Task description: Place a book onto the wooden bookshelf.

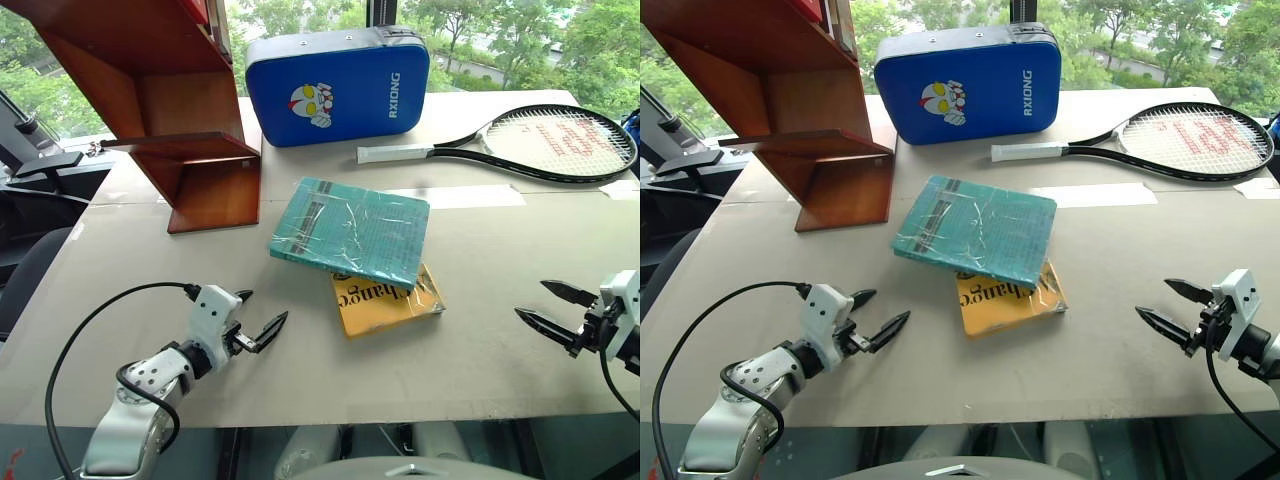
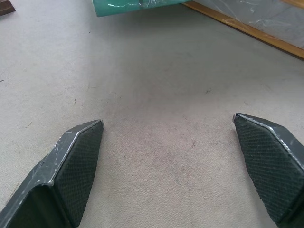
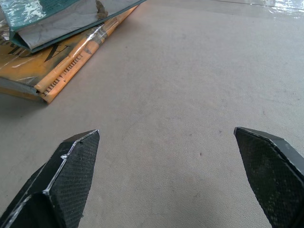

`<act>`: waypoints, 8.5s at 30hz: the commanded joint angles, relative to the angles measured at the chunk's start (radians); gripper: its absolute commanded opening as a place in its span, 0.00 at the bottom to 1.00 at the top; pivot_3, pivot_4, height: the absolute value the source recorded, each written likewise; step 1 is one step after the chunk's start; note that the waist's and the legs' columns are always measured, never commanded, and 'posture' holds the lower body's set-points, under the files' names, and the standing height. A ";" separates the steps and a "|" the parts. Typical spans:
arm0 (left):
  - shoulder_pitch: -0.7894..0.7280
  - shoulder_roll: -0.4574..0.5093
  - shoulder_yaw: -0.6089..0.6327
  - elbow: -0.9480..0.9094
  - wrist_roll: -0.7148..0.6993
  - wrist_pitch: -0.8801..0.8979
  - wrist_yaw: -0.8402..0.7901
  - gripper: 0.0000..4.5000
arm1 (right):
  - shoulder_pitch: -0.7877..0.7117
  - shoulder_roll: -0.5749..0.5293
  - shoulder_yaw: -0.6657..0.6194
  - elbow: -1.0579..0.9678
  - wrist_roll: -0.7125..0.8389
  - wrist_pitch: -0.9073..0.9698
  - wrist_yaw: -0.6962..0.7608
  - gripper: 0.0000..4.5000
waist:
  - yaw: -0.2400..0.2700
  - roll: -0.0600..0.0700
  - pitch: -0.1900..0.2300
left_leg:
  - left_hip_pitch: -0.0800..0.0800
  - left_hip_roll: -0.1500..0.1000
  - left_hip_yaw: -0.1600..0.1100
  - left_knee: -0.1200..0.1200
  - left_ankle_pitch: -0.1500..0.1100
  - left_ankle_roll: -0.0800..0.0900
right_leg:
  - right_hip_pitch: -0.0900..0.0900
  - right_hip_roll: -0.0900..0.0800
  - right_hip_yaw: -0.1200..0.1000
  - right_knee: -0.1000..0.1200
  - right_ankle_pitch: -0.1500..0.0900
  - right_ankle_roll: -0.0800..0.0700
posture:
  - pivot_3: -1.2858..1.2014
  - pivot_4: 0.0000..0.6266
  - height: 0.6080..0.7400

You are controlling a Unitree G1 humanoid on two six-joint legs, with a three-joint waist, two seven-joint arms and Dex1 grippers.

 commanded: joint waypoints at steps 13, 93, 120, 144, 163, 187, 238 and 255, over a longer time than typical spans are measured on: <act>-0.003 -0.025 -0.015 -0.027 -0.008 0.028 0.022 1.00 | -0.025 0.005 0.005 0.003 0.002 -0.047 0.030 1.00 | 0.003 0.000 0.000 | 0.000 0.000 0.000 0.000 0.000 0.000 | 0.000 0.000 0.000 0.000 0.000 0.000 | 0.52 0.24 1.00; -0.109 0.576 0.522 -0.155 -0.497 0.451 -0.531 1.00 | -0.791 0.223 0.453 0.233 -0.252 0.244 0.319 0.03 | -0.048 -0.003 0.011 | -0.017 0.001 -0.001 0.004 0.001 -0.002 | -0.018 -0.002 -0.011 0.003 0.002 -0.003 | 0.52 0.24 1.00; -0.274 -0.191 0.286 0.071 -0.890 0.877 0.328 1.00 | -0.307 -0.135 -0.062 -0.477 0.245 0.454 0.116 0.98 | 0.013 -0.006 0.005 | -0.014 0.001 -0.001 0.011 0.000 -0.001 | -0.011 -0.002 -0.012 0.005 0.003 -0.004 | 0.52 0.24 1.00; -0.468 -0.272 0.271 0.355 -1.355 0.907 0.563 0.01 | -0.244 -0.172 -0.099 -0.571 0.389 0.446 -0.027 1.00 | 0.025 -0.007 0.005 | -0.003 0.001 -0.001 0.011 0.000 -0.002 | -0.001 -0.002 -0.011 0.005 0.003 -0.003 | 0.52 0.24 1.00; -0.985 0.226 -0.132 -0.213 -0.410 0.433 0.307 0.01 | -0.598 -0.063 -0.065 -0.342 0.632 0.519 -0.205 1.00 | 0.022 -0.014 0.010 | -0.002 0.002 0.003 0.003 0.000 -0.002 | -0.003 -0.001 -0.007 0.001 0.003 -0.004 | 0.52 0.24 1.00; -0.939 0.707 -0.199 0.107 0.650 -0.137 0.092 0.01 | -0.751 0.032 0.066 -0.214 0.398 0.369 -0.247 1.00 | -0.005 -0.017 0.013 | -0.019 0.002 0.001 0.004 0.001 -0.002 | -0.019 -0.001 -0.010 0.002 0.003 -0.004 | 0.52 0.24 1.00; -0.495 0.329 0.391 -0.025 0.351 -0.231 0.020 0.83 | -0.744 0.026 0.045 -0.244 0.426 0.406 -0.257 1.00 | -0.007 -0.012 0.011 | -0.017 0.001 0.003 0.006 0.001 -0.002 | -0.018 -0.002 -0.009 0.004 0.003 -0.004 | 0.52 0.24 1.00; -0.867 -0.346 -0.149 0.516 0.413 -0.422 0.375 0.00 | -0.708 0.021 0.011 -0.314 0.439 0.412 -0.316 1.00 | 0.021 -0.013 0.010 | -0.017 0.001 0.001 0.022 0.001 -0.001 | -0.010 -0.002 -0.014 0.006 0.010 -0.002 | 0.52 0.24 1.00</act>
